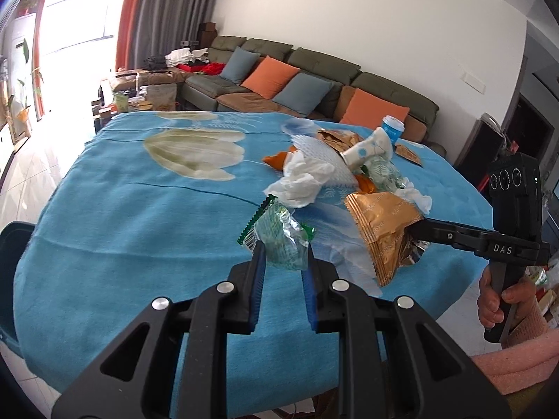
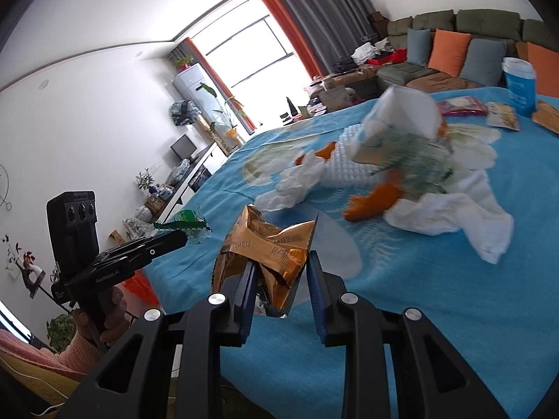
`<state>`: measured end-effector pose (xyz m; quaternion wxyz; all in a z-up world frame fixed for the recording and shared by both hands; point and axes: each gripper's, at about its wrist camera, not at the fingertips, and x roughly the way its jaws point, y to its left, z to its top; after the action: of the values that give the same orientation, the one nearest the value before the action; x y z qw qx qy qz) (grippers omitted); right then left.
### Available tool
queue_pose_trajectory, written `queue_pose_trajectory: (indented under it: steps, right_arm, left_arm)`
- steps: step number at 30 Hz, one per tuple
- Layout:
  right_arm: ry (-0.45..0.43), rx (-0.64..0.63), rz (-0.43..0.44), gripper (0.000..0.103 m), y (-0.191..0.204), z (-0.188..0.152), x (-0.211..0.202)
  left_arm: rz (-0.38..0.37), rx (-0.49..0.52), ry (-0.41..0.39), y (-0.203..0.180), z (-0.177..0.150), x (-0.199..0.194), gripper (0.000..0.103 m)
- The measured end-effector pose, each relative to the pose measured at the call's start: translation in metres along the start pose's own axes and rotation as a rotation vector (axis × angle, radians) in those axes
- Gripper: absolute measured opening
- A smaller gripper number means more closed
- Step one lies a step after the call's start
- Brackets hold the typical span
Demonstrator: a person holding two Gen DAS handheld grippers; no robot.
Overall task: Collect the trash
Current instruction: 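Carry both wrappers to the teal bin and open both tools to drop them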
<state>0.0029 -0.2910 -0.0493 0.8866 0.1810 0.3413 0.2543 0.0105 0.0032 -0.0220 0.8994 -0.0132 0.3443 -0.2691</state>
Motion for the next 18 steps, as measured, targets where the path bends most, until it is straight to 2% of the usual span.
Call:
queue_pose_trajectory:
  steps: [18]
  right_arm:
    - [0.083,-0.161,0.165,0.026,0.086,0.041,0.082]
  left_arm:
    - [0.214,-0.154,-0.085,0.075,-0.012,-0.060,0.020]
